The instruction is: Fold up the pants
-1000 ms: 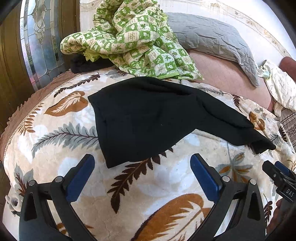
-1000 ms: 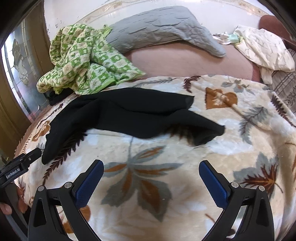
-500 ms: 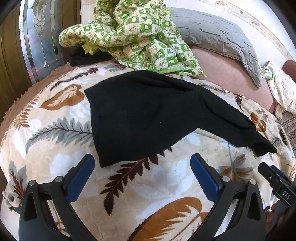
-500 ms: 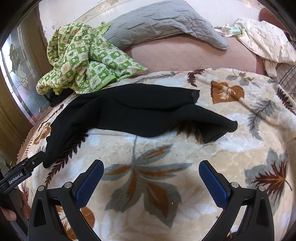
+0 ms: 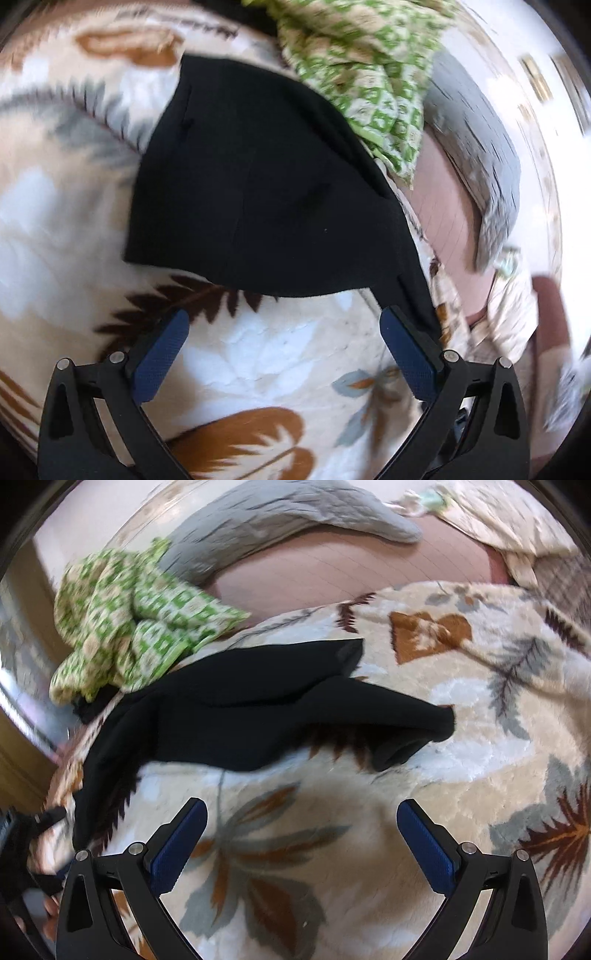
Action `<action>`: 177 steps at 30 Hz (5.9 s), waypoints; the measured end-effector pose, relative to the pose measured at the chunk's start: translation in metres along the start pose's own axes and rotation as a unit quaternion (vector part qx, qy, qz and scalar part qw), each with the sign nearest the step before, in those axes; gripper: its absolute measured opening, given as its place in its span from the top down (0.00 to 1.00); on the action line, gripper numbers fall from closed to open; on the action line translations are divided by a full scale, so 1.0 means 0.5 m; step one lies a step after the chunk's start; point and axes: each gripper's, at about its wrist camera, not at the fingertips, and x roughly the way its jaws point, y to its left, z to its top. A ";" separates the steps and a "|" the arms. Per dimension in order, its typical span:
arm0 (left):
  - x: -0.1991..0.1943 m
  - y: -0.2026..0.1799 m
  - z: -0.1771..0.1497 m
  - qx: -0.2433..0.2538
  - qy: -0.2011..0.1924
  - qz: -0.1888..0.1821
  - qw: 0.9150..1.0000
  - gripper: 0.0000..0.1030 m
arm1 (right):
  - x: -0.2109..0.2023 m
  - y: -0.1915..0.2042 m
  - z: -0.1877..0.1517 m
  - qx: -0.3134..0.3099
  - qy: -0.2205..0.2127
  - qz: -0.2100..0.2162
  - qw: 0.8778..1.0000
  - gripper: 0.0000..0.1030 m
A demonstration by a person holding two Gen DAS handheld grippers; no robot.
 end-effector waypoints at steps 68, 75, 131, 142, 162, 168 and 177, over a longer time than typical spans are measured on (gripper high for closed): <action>-0.127 0.170 0.093 0.068 0.013 0.111 0.991 0.21 | -0.224 -0.113 -0.071 -0.058 -0.002 -0.026 0.998 0.38; -0.120 0.137 0.091 0.162 0.063 0.112 0.978 0.73 | -0.081 0.030 -0.133 -0.127 0.088 0.058 0.986 0.38; -0.171 0.206 0.154 0.233 0.049 0.076 0.968 0.98 | -0.206 -0.306 -0.108 0.108 0.056 0.039 0.992 0.94; -0.188 0.155 0.158 0.217 0.017 0.050 0.975 0.23 | -0.280 -0.182 -0.096 -0.007 0.004 0.001 1.000 0.37; -0.055 0.124 0.154 0.207 0.070 0.087 0.972 0.48 | 0.021 0.448 -0.245 -0.376 0.032 0.133 0.917 0.95; -0.107 0.103 0.141 0.253 0.049 0.088 0.962 0.79 | -0.031 0.435 -0.209 -0.333 0.040 0.181 0.925 0.96; -0.119 0.175 0.149 0.211 0.052 0.118 0.969 0.79 | -0.017 0.439 -0.282 -0.323 0.085 0.191 0.923 0.93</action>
